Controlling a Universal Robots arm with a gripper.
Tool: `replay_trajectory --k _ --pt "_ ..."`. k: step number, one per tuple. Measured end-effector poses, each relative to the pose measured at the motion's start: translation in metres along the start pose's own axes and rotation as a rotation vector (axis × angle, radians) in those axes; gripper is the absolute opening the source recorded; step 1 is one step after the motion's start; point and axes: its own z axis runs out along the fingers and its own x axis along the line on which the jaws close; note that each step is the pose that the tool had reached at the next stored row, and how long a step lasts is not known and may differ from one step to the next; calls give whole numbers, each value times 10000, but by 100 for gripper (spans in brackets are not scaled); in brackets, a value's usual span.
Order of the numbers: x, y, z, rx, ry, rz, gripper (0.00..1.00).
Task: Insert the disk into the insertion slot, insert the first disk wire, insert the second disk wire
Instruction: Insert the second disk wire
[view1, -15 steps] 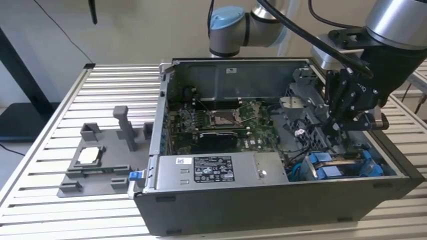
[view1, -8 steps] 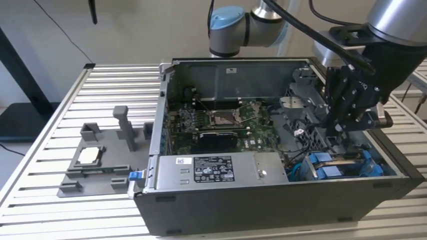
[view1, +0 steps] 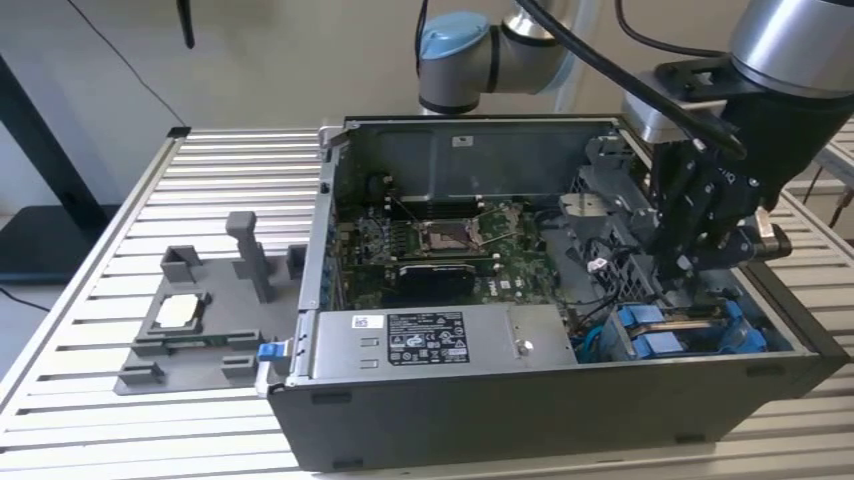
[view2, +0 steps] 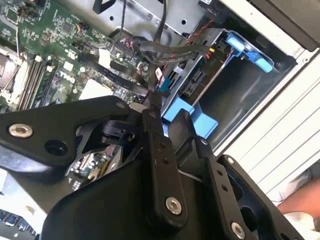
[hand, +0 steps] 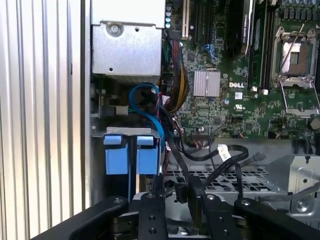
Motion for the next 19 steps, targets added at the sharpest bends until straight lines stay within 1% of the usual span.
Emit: replay_trajectory --k 5,10,11,13,14,15,18,19 --pt "0 39 2 1 -1 -3 34" --pt "0 40 11 3 1 -4 34" --pt "0 40 16 4 -3 -5 33" --pt "4 41 24 4 -8 -4 19" --pt "8 41 29 5 -17 -4 19" --pt "16 41 35 6 -29 -1 16" --pt "79 42 43 8 -53 13 16" --pt "106 41 45 4 -90 14 16"
